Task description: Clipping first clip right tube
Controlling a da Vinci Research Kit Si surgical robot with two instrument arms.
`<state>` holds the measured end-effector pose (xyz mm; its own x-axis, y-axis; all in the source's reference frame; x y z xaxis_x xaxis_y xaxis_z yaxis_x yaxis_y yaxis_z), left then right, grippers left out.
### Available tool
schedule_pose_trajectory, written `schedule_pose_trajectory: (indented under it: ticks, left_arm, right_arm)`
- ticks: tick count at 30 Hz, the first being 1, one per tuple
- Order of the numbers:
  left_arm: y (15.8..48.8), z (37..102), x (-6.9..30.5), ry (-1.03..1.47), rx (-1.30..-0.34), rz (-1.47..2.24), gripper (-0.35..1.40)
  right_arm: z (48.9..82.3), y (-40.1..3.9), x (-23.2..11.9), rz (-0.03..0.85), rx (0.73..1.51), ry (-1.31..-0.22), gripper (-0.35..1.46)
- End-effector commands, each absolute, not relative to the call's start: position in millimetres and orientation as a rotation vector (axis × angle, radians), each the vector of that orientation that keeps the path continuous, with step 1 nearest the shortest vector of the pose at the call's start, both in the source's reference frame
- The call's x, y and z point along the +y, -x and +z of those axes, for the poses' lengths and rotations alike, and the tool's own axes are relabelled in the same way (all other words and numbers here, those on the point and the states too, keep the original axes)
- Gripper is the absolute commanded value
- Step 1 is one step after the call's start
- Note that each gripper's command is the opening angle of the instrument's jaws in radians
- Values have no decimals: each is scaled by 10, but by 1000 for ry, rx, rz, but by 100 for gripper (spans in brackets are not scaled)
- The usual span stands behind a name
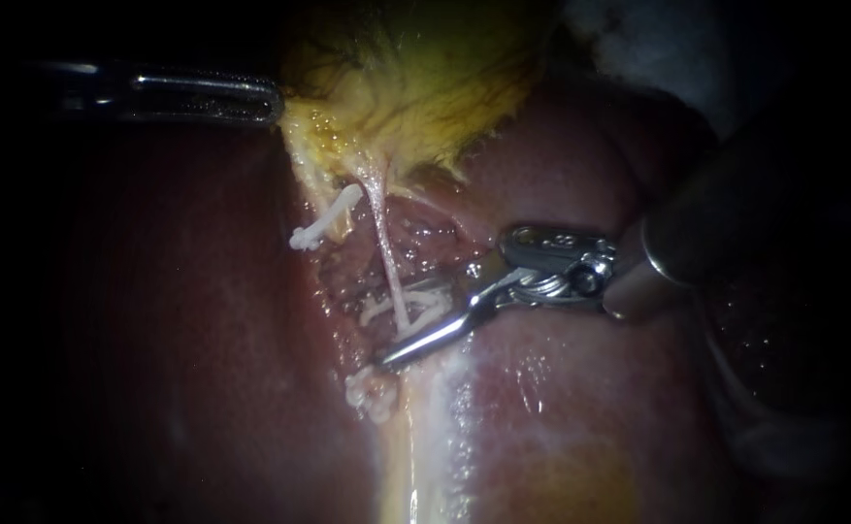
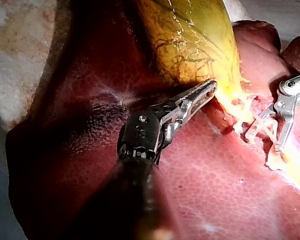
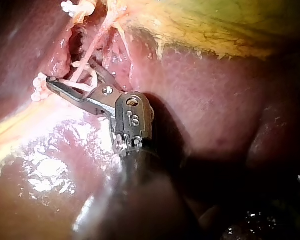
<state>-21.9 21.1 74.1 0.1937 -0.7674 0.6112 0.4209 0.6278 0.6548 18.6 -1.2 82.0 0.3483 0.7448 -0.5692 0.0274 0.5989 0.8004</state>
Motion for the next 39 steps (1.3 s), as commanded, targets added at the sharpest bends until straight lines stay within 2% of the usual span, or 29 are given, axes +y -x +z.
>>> schedule_pose_trajectory:
  ticks: [1, 8, 13, 21, 39]
  left_arm:
    - [218, 740, 211, -380, -1086, -862, -35]
    - [218, 740, 211, -380, -1086, -862, -35]
    - [218, 740, 211, -380, -1086, -862, -35]
    - [218, 740, 211, -380, -1086, -862, -35]
    - [218, 740, 211, -380, -1086, -862, -35]
  right_arm:
    - [817, -184, -11, 538, 1137, -834, 60]
    - [811, -177, -9, 500, 1185, -876, 58]
    - [801, -172, -8, 473, 1244, -950, 54]
    - [777, -182, -11, 472, 1324, -1010, 53]
    - [744, -204, -47, 393, 1410, -1134, 51]
